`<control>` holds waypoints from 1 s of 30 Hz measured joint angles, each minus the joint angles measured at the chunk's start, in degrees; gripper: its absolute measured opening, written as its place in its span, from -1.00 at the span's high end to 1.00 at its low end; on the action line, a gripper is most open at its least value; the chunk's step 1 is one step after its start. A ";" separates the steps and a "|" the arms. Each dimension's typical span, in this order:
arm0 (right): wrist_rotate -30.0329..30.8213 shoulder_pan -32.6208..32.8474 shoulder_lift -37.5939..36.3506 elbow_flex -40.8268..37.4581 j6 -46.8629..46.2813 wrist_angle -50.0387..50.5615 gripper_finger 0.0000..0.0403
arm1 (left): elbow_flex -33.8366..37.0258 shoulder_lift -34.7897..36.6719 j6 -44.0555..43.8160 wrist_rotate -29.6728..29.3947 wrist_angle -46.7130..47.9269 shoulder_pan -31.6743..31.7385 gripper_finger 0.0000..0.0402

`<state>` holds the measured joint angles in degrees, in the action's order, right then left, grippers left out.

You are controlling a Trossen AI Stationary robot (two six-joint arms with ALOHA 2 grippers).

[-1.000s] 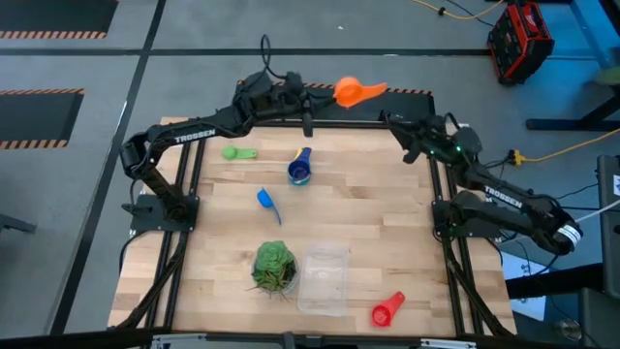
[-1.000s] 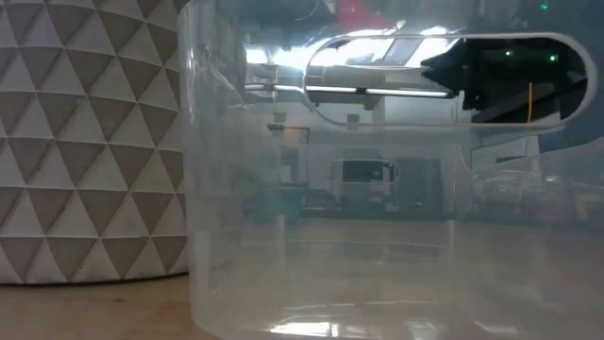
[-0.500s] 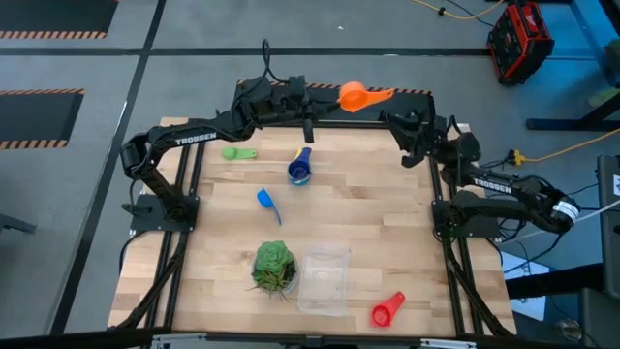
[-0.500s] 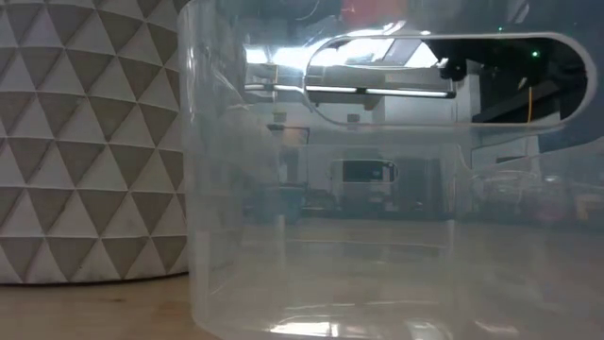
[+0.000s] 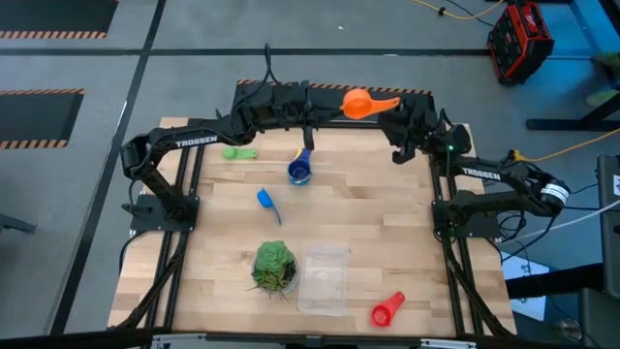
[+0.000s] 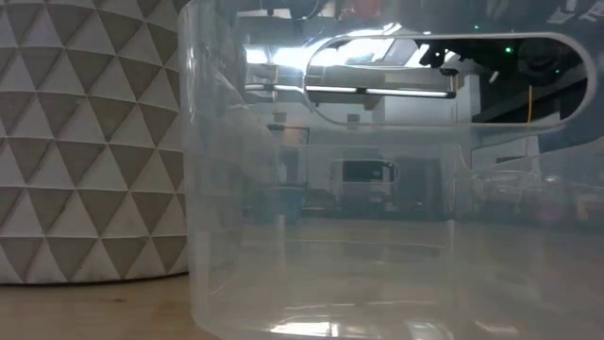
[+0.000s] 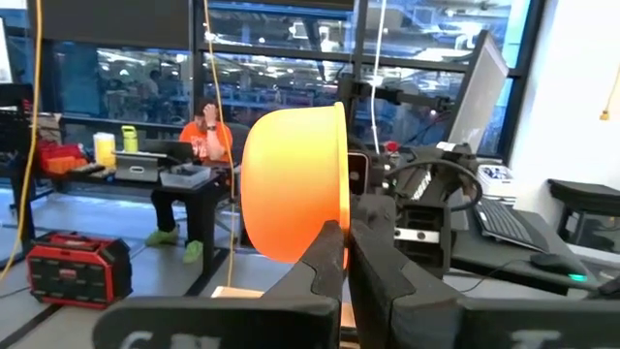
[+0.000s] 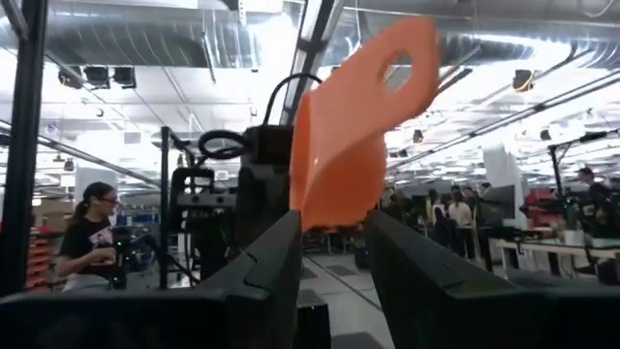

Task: Nest measuring cups in basket
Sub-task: Stack the orange measuring cup on top of the dark blue measuring cup

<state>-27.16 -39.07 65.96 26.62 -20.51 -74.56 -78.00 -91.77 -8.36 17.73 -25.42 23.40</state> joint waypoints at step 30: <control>-4.42 -0.02 0.21 5.34 1.81 -0.59 0.40 | 0.00 0.00 -0.02 1.52 -0.01 0.02 1.00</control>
<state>-31.57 -39.09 66.17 31.97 -18.70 -75.16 -78.00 -91.77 -8.38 19.25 -25.43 23.42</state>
